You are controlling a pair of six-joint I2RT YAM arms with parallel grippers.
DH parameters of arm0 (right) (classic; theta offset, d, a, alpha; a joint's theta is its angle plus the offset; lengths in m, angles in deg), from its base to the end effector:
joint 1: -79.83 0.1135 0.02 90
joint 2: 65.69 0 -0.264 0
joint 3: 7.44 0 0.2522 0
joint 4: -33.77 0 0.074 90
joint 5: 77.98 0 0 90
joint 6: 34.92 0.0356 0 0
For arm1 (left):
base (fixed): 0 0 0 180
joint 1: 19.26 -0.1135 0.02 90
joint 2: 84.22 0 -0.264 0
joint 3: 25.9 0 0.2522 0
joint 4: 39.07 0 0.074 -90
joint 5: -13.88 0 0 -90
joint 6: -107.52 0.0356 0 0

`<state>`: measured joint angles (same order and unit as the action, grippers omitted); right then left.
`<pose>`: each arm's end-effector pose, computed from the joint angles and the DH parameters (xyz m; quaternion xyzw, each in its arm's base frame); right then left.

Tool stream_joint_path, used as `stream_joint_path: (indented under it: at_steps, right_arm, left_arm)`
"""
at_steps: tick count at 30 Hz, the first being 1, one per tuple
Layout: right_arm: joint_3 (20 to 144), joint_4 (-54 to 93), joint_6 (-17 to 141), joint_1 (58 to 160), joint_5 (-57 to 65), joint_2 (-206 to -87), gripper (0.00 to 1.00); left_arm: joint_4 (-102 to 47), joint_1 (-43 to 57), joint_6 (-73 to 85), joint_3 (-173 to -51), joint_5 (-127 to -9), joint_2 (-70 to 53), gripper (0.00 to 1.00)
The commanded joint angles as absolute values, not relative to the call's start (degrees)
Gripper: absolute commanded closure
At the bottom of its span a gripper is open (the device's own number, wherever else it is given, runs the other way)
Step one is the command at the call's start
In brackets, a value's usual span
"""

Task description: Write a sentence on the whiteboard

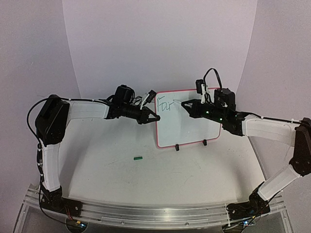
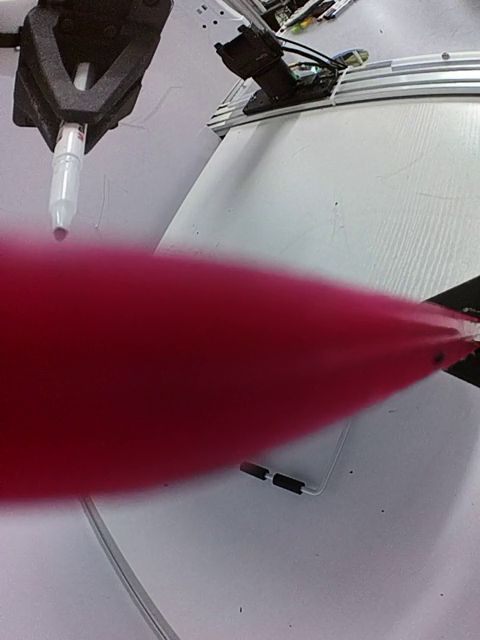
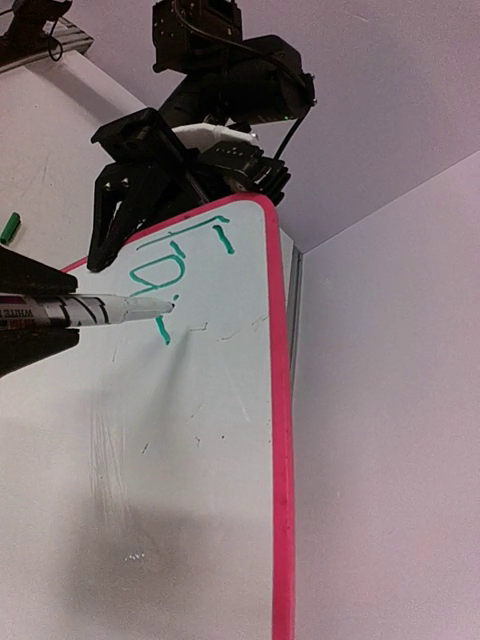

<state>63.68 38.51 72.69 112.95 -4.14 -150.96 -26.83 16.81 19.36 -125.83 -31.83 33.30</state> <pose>0.2873 0.1993 0.2973 -0.1920 0.7360 0.3712 0.5327 0.3642 -0.2960 0.2219 0.4390 0.6966 -0.4484 0.3478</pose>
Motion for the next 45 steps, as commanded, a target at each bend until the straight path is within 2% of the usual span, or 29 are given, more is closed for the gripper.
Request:
stream_joint_path:
  at_steps: [1,21,33,45]
  right_arm:
    - [66.76,40.05,72.4,112.79,-4.72,-151.76,1.0]
    - [66.51,40.11,71.77,112.79,-2.14,-155.21,1.0]
    - [61.24,40.14,73.27,112.79,-2.18,-153.98,1.0]
    - [62.54,38.96,72.31,112.79,-0.28,-148.36,1.0]
  left_arm:
    - [-16.35,19.15,21.33,-125.35,-31.62,36.08,1.0]
    - [-16.35,19.15,21.38,-125.35,-31.56,36.46,1.0]
    - [-16.44,19.15,21.3,-125.44,-31.47,36.64,1.0]
    - [-16.44,19.15,21.22,-125.34,-31.47,36.39,1.0]
